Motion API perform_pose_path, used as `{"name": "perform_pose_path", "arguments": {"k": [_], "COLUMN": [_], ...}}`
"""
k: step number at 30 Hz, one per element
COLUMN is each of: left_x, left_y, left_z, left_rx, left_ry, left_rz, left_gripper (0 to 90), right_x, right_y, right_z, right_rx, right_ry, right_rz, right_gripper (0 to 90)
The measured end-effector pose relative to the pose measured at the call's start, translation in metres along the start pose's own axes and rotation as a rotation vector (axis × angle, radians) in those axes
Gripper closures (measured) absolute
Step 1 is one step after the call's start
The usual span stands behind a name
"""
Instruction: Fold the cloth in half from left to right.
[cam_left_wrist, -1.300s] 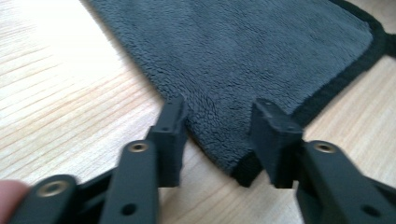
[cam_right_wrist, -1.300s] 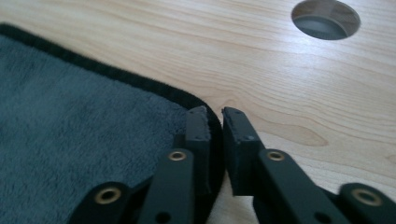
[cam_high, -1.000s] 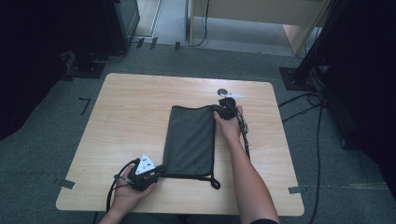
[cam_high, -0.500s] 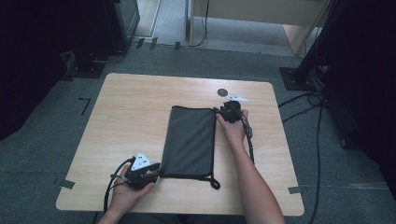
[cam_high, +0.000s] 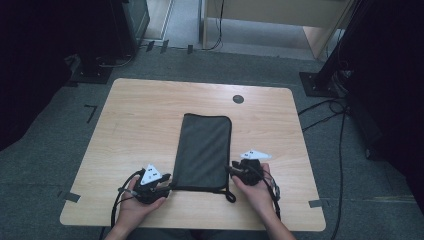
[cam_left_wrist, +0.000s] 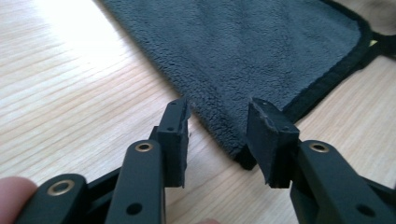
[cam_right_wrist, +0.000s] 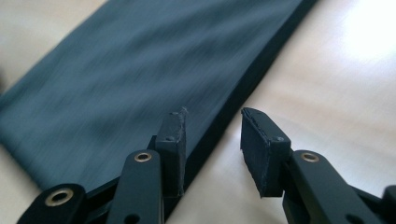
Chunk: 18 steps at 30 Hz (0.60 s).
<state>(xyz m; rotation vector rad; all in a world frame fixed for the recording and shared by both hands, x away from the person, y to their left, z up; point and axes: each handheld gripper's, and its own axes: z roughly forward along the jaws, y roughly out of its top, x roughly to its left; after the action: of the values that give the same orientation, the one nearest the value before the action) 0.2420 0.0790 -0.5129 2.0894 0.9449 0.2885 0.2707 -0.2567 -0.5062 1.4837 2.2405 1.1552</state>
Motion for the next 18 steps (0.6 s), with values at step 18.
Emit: {"name": "perform_pose_path", "arguments": {"k": [18], "left_x": [0.007], "left_y": [-0.002], "left_z": [0.002], "left_rx": [0.014], "left_ry": [-0.002], "left_rz": [-0.036], "left_gripper": [51.2], "right_x": [0.030], "right_y": [-0.037], "right_z": [-0.017], "right_rx": [0.010], "right_ry": [-0.090], "right_rz": [-0.101], "right_gripper": [53.6]}}
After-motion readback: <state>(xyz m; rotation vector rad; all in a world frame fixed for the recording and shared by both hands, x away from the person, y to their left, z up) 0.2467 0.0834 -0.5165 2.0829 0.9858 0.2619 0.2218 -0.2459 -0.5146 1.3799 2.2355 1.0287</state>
